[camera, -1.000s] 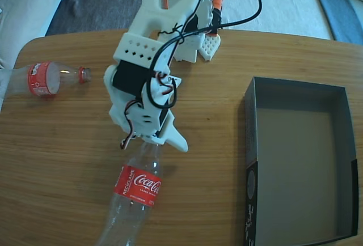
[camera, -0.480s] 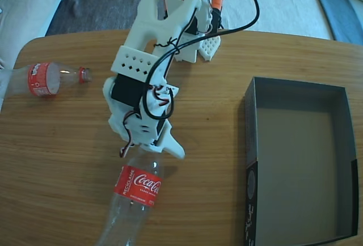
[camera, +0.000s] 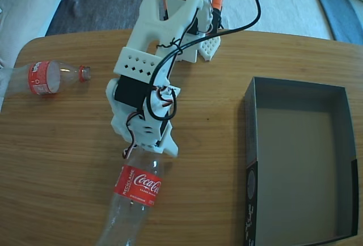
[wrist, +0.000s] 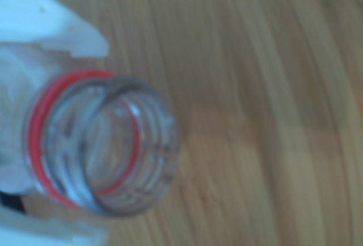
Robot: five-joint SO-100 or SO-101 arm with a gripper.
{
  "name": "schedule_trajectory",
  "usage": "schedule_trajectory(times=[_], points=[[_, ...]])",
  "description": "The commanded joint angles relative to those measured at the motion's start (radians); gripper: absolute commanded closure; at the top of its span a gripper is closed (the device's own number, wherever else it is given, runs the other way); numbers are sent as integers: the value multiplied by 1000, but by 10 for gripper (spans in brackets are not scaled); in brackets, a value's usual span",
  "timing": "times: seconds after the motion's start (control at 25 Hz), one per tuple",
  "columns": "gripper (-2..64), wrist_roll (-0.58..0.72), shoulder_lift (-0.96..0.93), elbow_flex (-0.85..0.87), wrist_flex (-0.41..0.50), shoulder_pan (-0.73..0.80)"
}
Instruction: Grasp the bottles and put them in the box.
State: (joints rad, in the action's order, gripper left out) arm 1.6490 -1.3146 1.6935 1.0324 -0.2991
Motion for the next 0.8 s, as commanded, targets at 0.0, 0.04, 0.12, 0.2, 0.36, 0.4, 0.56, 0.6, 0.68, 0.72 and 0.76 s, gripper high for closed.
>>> schedule_trajectory(times=[0.0, 0.04, 0.12, 0.2, 0.36, 0.4, 0.56, 0.6, 0.68, 0.72, 0.76], points=[[319, 5, -11, -35, 2, 2], [337, 5, -11, -35, 3, 2], [377, 6, -12, -35, 3, 0], [421, 8, -12, -35, 5, -2], [487, 0, -14, -37, 11, -6], [496, -2, -14, -37, 11, -6], [544, -3, -17, -37, 11, -8], [558, -3, -20, -37, 11, -8], [578, -3, -26, -40, 12, -8], [592, -3, -28, -44, 12, -8], [613, -3, -28, -49, 12, -6]])
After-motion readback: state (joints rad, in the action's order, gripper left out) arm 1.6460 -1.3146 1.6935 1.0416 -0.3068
